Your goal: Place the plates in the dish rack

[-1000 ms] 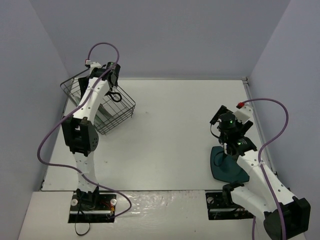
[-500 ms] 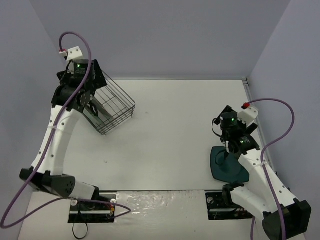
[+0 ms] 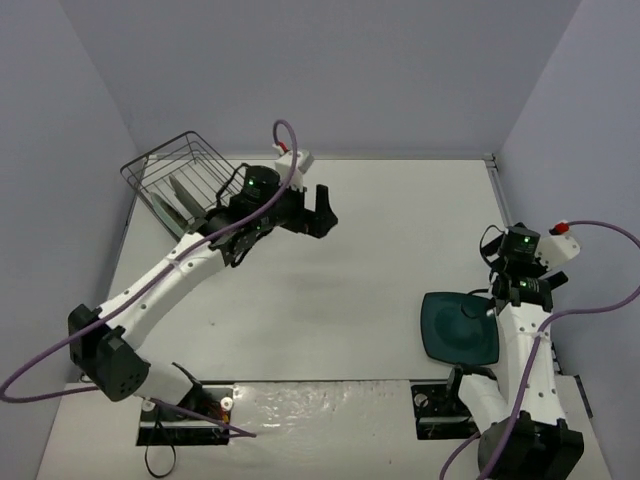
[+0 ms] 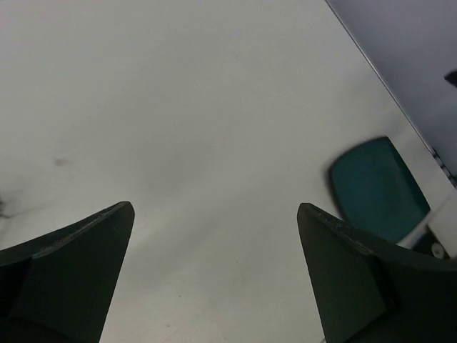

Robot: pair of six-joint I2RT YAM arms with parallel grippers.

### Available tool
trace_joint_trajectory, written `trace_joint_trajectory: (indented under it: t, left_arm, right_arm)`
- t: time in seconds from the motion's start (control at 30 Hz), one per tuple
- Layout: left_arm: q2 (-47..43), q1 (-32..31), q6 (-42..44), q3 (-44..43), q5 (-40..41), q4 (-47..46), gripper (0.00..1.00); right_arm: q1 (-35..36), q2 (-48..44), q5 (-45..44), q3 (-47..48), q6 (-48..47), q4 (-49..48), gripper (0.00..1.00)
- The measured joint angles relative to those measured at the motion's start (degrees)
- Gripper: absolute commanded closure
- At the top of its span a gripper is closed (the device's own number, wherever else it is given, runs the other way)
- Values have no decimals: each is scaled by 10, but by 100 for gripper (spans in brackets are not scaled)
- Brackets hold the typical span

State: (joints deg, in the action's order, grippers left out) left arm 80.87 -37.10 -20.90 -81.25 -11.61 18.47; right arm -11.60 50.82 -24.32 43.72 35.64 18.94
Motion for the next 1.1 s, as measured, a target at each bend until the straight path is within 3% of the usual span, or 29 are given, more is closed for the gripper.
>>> trace_joint_trajectory:
  t: [0.23,0.47,0.67,1.1]
  left_arm:
    - [123,-51,-92,107,-207,-204,3]
    - [288,-116,-185,92,-267,-353,3]
    - [408,-164,-220,-5,-284,-381,3]
    - [475,-218,-195,-117,-196,-311,7]
  right_arm:
    - [-50,-35,59,8,-1,1,0]
    - [-50,-76,71,9,-1,3,0]
    - [-50,-95,87,16,-13,7,0]
    - [-50,-89,117,16,-28,8,0]
